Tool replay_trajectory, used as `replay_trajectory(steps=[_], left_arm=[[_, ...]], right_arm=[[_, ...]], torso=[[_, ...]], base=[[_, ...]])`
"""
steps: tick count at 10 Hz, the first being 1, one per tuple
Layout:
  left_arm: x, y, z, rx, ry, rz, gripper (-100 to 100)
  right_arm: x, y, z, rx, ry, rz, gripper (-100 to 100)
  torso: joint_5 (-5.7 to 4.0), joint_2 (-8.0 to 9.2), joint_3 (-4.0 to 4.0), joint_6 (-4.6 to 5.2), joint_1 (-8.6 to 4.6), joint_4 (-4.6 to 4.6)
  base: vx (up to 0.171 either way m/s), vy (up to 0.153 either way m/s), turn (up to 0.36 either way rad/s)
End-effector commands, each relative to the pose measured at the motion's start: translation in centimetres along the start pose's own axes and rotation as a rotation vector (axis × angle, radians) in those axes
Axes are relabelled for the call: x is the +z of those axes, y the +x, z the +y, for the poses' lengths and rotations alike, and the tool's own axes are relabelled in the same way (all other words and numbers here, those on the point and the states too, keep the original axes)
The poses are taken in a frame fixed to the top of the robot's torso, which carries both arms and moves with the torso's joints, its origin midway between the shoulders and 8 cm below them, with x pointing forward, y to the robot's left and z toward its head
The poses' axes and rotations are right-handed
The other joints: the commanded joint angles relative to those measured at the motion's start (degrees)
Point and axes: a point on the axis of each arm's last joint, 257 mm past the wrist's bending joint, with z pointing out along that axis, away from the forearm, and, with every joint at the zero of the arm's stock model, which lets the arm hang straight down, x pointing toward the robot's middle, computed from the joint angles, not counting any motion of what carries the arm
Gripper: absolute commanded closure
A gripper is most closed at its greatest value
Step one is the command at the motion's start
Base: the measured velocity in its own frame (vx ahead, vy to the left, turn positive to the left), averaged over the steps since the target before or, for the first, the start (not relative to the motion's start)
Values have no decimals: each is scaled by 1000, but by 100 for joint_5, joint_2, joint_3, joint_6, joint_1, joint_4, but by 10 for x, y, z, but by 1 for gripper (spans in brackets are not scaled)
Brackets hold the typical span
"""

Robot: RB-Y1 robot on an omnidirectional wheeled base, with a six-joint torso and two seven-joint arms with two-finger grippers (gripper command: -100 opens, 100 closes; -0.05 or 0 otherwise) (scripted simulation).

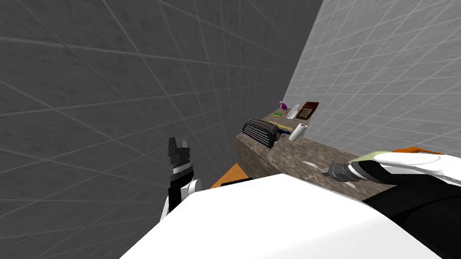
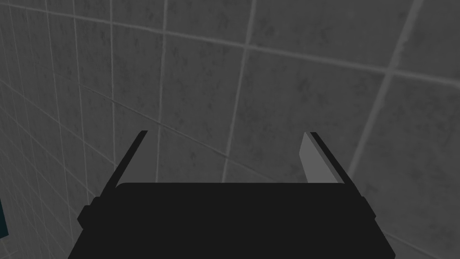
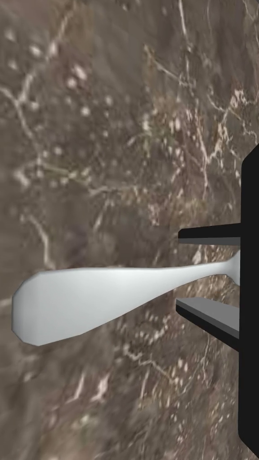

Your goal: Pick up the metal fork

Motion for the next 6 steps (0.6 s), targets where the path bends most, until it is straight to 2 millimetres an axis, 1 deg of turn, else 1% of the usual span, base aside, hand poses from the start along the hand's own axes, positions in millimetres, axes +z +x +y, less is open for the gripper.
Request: replay_trajectory(steps=[1,2,3,4,5,6], left_arm=[[0,0,0,0,0,0,0],[0,0,0,0,0,0,0],[0,0,0,0,0,0,0],[0,0,0,0,0,0,0],[0,0,0,0,0,0,0],[0,0,0,0,0,0,0]], right_arm=[[0,0,0,0,0,0,100],[0,0,0,0,0,0,0],[-8,-12,-6,-9,-2,-2,100],[-12,-16,-8,-14,-3,-3,100],[-9,-13,-8,-13,-1,-2,100],[-10,-14,-8,-12,-2,-2,0]], torso=[[0,0,0,0,0,0],[0,0,0,0,0,0],[0,0,0,0,0,0],[6,-5,-2,-1,4,1],[5,-6,-3,-1,9,0],[2,-3,-2,0,5,0]], base=[[0,0,0],[0,0,0],[12,8,-53],[9,16,-64],[3,5,-9],[0,0,0]])
